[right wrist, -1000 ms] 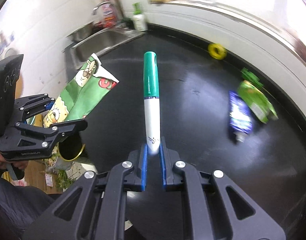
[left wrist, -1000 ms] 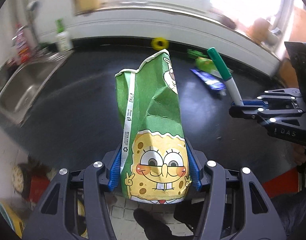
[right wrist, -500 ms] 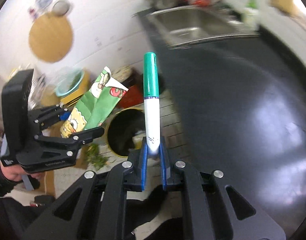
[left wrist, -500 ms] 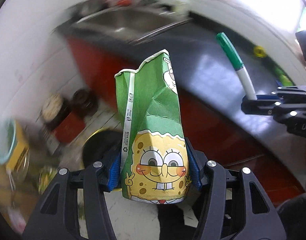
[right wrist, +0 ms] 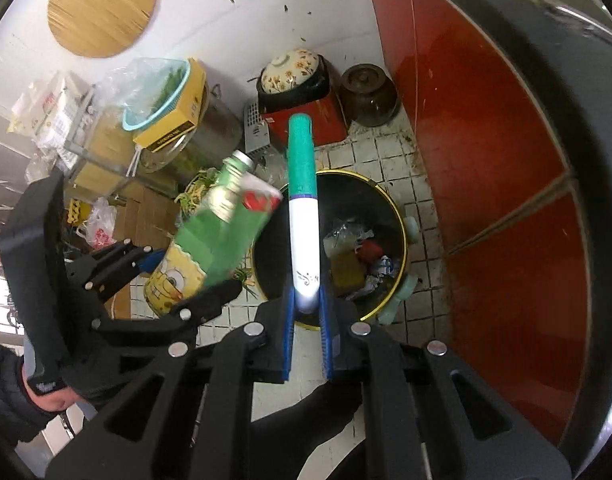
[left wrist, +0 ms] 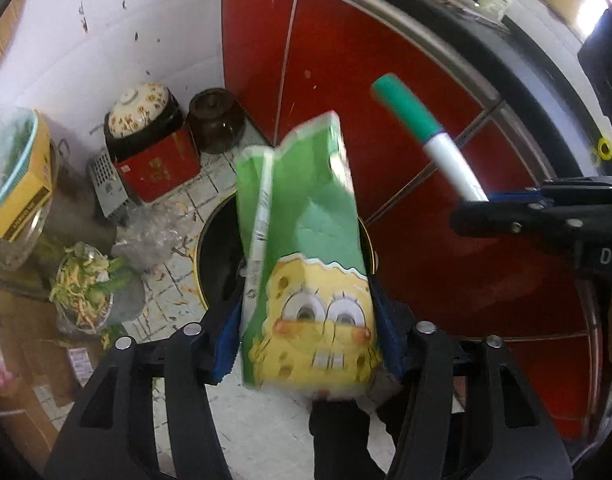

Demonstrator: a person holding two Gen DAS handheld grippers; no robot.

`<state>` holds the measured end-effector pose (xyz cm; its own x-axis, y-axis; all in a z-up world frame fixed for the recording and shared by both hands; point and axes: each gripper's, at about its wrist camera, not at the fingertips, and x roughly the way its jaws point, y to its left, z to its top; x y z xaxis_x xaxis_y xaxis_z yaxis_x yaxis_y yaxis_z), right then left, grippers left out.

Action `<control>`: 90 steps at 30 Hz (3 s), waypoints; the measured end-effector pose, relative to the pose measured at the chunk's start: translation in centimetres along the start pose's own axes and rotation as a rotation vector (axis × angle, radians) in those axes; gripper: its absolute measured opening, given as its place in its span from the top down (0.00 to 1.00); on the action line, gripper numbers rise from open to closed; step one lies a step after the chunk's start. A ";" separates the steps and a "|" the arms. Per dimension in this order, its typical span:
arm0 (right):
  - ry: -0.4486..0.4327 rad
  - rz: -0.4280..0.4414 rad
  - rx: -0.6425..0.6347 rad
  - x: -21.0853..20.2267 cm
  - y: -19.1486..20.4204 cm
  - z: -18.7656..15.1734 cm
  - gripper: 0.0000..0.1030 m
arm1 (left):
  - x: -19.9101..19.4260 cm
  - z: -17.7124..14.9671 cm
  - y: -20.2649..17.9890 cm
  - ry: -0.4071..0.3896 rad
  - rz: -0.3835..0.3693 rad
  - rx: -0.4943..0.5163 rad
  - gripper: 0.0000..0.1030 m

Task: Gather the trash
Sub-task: 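Open both tools to drop bag and marker into the bin, return, then grasp the blue toothpaste tube with the left tool while the right tool grasps the green juice box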

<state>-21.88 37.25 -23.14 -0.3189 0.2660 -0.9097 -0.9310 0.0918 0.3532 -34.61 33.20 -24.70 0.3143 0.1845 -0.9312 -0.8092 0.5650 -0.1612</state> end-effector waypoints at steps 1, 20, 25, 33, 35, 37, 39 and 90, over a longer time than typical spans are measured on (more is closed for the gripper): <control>0.008 -0.001 0.009 0.7 -0.2 0.5 0.87 | 0.5 0.1 0.3 0.001 0.016 -0.008 0.13; -0.137 -0.053 0.102 -11.7 -4.7 -4.1 0.15 | -5.1 2.5 -6.4 -0.079 0.082 0.103 0.06; -0.309 -0.185 0.201 -22.0 -9.3 -10.0 0.11 | -8.0 4.4 -15.9 -0.128 -0.002 0.257 0.06; -0.511 -0.416 0.439 -35.7 -18.3 -24.3 0.11 | -11.0 3.9 -35.3 -0.186 -0.187 0.578 0.06; -0.548 -0.477 0.487 -38.2 -20.4 -28.2 0.11 | -11.6 2.9 -40.3 -0.180 -0.212 0.629 0.06; -0.563 -0.522 0.535 -40.0 -22.5 -32.0 0.11 | -12.0 1.8 -44.7 -0.163 -0.258 0.671 0.06; -0.575 -0.561 0.597 -41.4 -24.1 -36.3 0.11 | -12.2 0.6 -48.2 -0.153 -0.291 0.723 0.06; -0.247 -0.295 0.321 -35.6 -54.5 -38.1 0.56 | 3.6 -3.2 -74.8 0.004 -0.200 0.861 0.35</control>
<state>33.46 -13.78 -18.34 0.0380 0.3999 -0.9158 -0.8611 0.4781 0.1730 25.49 -10.98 -17.02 0.4071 0.0150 -0.9132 -0.0836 0.9963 -0.0209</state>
